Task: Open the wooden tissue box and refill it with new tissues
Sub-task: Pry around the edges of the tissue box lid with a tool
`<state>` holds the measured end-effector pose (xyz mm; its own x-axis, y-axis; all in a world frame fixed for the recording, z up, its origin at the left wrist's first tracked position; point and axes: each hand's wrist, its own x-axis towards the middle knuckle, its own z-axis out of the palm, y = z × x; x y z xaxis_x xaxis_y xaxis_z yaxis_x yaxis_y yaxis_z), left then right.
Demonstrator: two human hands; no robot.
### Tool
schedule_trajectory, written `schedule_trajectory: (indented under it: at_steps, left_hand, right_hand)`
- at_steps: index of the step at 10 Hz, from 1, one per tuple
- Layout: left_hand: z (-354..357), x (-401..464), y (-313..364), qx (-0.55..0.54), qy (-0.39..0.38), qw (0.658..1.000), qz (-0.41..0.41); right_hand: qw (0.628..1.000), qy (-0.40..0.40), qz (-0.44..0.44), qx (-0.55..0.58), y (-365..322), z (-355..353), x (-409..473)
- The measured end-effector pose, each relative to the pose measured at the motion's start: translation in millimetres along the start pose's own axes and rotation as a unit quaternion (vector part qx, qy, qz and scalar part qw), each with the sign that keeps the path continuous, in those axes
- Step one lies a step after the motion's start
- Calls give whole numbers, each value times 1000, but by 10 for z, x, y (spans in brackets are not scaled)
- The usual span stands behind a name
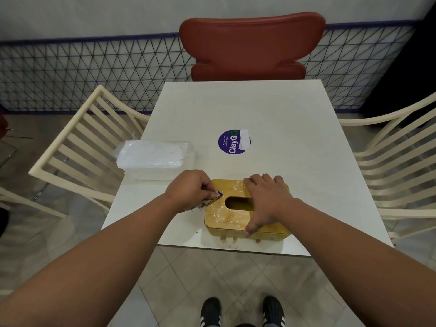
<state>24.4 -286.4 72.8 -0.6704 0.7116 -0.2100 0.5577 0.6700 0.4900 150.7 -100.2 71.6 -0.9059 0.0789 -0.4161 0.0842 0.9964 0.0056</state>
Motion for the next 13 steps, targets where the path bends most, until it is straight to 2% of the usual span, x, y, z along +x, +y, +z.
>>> schedule_trajectory:
  at_steps: [1,2,4,5,7,8,10,12,13]
  left_hand:
    - [9,-122,-118,116,-16,990,75]
    - [-16,-190,-189,165,-55,979,102]
    - [-45,51,-2,155,-20,983,97]
    - [14,22,17,171,-38,981,84]
    - [1,-51,26,232,-61,962,128]
    - [-2,80,125,217,-32,968,119]
    - [109,-38,149,215,-58,960,171]
    - [86,71,198,211,-21,968,136]
    - [98,-12,180,210,-50,964,154]
  right_hand:
    - [1000,0,0,-1,2,4,-7]
    - [1000,-1,2,2,0,2,-8]
    - [1000,-3,3,-3,0,-2,-4]
    - [1000,-3,3,-2,3,-1,-3]
    - [1000,1,1,-3,10,10,-2]
    - [1000,-3,1,-3,12,15,9]
    - [1000,-1,0,-1,17,26,16]
    - [1000,1,-1,0,23,30,10]
    - [1000,2,0,-3,24,34,9]
